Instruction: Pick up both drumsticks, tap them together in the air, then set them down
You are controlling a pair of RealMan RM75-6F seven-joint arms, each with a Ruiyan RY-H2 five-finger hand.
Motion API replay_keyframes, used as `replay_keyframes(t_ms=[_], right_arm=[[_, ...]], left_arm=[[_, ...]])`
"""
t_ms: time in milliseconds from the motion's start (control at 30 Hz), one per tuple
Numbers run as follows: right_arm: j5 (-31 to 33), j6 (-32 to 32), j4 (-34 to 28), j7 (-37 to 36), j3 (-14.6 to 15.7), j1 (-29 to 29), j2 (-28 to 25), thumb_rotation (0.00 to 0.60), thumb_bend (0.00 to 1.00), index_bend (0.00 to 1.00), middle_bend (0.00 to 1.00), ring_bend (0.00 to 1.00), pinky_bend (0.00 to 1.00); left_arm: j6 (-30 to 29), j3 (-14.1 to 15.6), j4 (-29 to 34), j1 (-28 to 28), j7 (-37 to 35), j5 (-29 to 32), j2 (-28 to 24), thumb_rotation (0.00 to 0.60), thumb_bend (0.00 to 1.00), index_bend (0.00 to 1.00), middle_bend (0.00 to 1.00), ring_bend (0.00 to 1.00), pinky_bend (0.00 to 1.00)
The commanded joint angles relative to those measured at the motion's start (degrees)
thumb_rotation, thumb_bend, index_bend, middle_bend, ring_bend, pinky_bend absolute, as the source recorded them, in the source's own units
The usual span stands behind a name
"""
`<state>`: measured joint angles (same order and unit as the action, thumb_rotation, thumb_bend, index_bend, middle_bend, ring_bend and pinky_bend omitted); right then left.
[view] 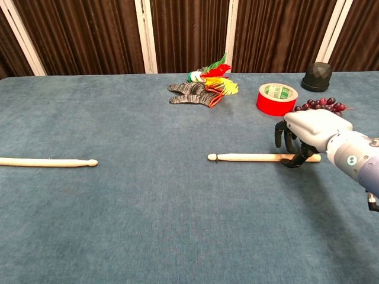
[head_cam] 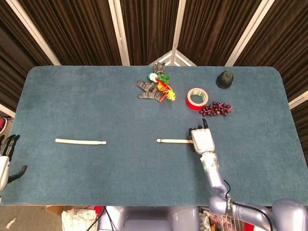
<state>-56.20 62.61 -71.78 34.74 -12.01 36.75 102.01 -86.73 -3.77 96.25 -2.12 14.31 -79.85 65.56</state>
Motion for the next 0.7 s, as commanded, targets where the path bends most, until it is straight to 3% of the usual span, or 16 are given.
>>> replay_keyframes(t_ms=[33, 700], right_arm=[[-0.1, -0.2, 0.0, -0.2, 0.1, -0.1, -0.1, 0.600, 0.34, 0.46, 0.53, 0.34, 0.00], [-1.5, -1.2, 1.1, -2.5, 0.7, -0.6, -0.5, 0.600, 0.35, 0.53, 0.55, 0.37, 0.00]], left_arm=[[0.0, 0.0, 0.0, 0.0, 0.1, 0.0, 0.0, 0.600, 0.34, 0.10, 0.08, 0.00, 0.00], [0.1, 0.0, 0.1, -0.2, 0.8, 0.5, 0.3, 0.600, 0.34, 0.10, 0.08, 0.00, 0.00]])
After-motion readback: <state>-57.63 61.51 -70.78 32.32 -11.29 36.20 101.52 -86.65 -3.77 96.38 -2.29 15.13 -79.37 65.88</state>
